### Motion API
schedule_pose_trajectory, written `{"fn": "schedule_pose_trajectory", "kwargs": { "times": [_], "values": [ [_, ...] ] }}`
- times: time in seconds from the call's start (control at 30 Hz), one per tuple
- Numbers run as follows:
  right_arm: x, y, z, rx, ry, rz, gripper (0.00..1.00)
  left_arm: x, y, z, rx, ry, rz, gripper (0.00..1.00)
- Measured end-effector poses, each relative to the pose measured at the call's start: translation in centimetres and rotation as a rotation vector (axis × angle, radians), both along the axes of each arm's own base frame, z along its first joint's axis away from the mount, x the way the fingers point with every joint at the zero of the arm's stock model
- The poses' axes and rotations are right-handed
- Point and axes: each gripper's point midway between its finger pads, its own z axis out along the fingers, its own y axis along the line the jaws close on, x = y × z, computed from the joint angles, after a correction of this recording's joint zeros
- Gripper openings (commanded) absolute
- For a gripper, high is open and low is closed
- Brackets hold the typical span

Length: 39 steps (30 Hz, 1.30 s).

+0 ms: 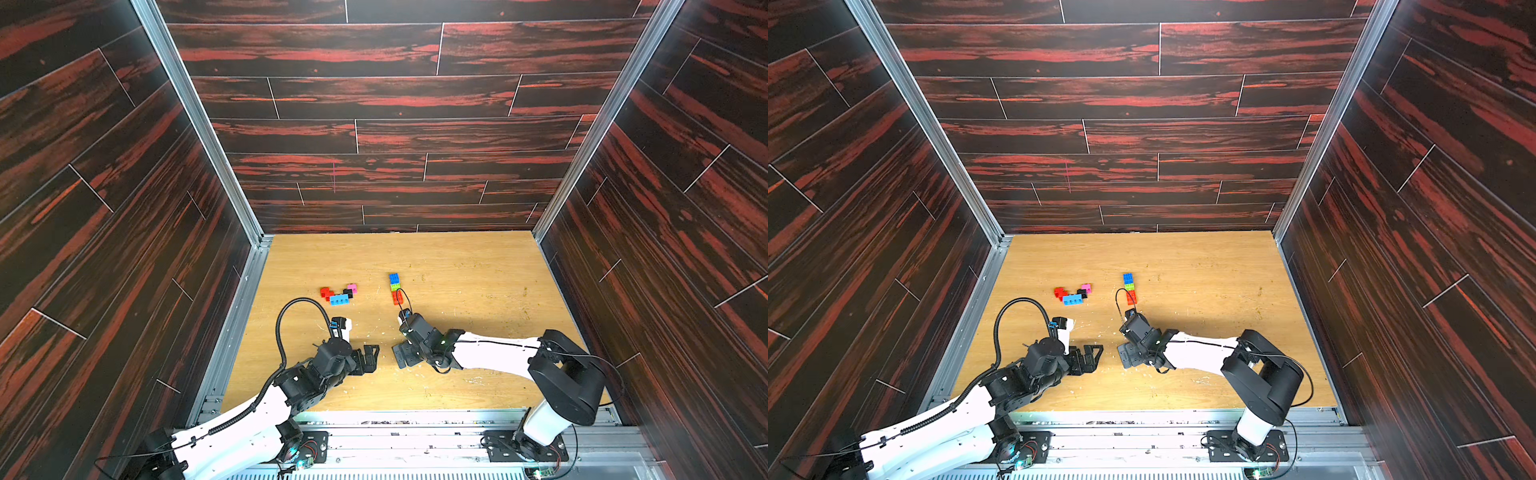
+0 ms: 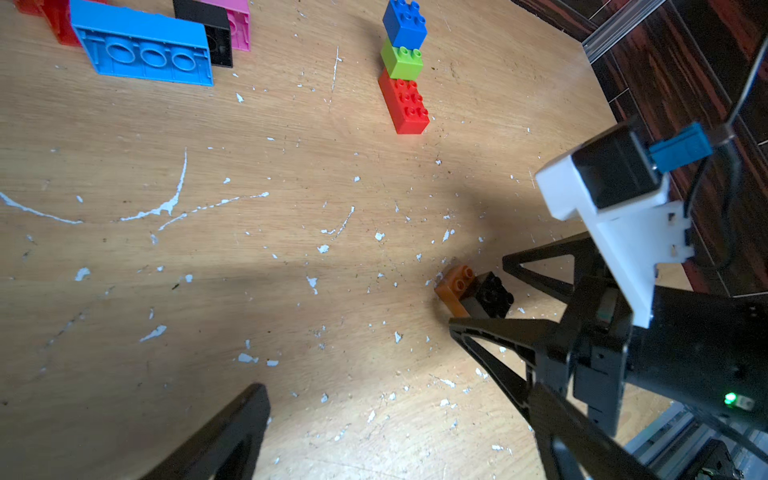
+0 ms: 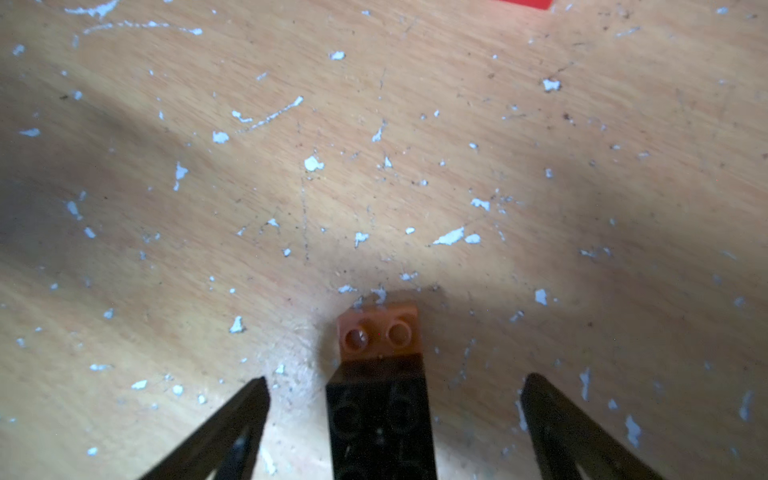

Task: Assemble the letter v with lego
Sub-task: Pick up the lego brick from the center of the board.

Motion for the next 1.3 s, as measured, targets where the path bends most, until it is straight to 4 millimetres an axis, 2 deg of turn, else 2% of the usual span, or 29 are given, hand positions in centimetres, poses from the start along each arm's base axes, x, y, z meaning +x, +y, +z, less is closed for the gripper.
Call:
{"fn": "schedule_pose_trajectory", "kwargs": {
  "times": [0.33, 0.47, 0.57, 0.93, 1.3],
  "values": [
    [-0.3, -0.5, -0.8, -0.017, 0.001, 0.015, 0.78, 0.1, 0.2, 0.0, 0.006, -0.005, 0.011, 1.00],
    [-0.3, -0.5, -1.4, -0.030, 0.002, 0.023, 0.72, 0.1, 0.2, -0.2, 0.013, 0.001, 0.012, 1.00],
    [-0.3, -0.5, -1.7, -0.042, 0.002, 0.032, 0.63, 0.2, 0.2, -0.3, 0.013, 0.002, 0.013, 1.00],
    [0.0, 0.2, -1.8, -0.022, -0.011, 0.045, 0.58, 0.2, 0.2, -0.3, 0.013, 0.002, 0.016, 1.00],
    [0.0, 0.4, -1.9, -0.018, -0.014, 0.052, 0.44, 0.3, 0.3, -0.4, 0.017, 0.002, 0.022, 1.00]
  ]
}}
